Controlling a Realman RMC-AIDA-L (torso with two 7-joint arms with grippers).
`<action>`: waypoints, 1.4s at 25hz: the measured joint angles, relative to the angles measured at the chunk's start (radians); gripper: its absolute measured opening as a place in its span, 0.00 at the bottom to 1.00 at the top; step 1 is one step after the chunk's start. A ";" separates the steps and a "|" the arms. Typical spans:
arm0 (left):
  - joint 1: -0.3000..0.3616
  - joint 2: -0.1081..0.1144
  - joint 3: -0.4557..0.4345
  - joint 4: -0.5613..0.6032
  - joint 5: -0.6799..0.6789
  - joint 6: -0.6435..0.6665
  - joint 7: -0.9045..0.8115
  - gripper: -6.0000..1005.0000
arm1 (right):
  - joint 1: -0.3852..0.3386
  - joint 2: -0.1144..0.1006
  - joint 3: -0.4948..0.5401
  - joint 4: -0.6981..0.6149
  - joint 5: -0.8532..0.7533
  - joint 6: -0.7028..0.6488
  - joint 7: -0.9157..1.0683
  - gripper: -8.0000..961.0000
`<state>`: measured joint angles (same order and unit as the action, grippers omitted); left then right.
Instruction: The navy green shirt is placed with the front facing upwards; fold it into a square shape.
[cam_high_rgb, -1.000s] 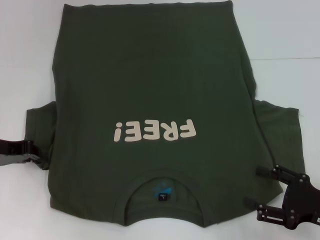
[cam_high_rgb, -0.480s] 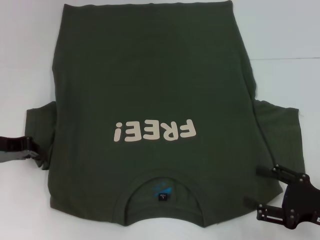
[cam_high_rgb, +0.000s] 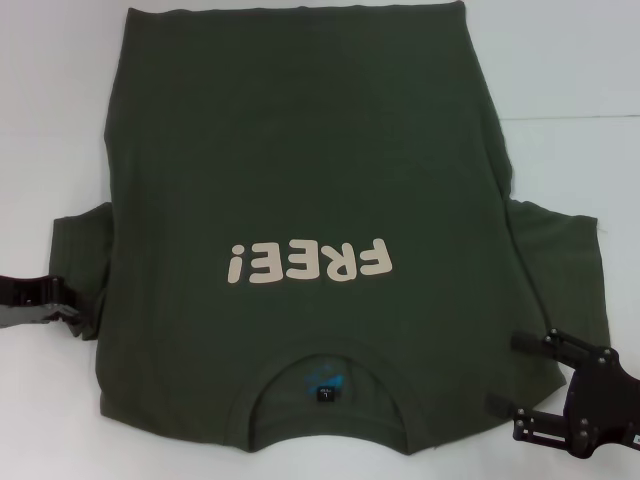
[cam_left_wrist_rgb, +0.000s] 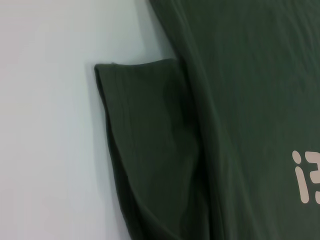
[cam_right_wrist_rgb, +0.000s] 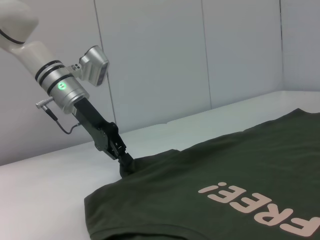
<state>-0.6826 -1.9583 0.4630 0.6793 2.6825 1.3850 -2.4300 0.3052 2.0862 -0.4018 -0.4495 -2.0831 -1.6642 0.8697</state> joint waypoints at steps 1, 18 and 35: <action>0.000 0.000 0.000 0.000 0.000 0.000 -0.001 0.09 | 0.000 0.000 0.000 0.000 0.000 0.000 0.000 0.92; 0.000 -0.005 0.053 0.052 0.016 -0.005 -0.004 0.57 | 0.000 0.000 -0.001 0.000 -0.002 -0.004 0.000 0.92; -0.020 -0.005 0.088 0.044 0.040 0.015 -0.032 0.66 | -0.002 0.000 -0.001 0.000 -0.001 -0.006 0.000 0.92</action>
<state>-0.7024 -1.9635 0.5508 0.7233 2.7228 1.4002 -2.4622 0.3027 2.0861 -0.4029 -0.4495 -2.0846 -1.6706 0.8698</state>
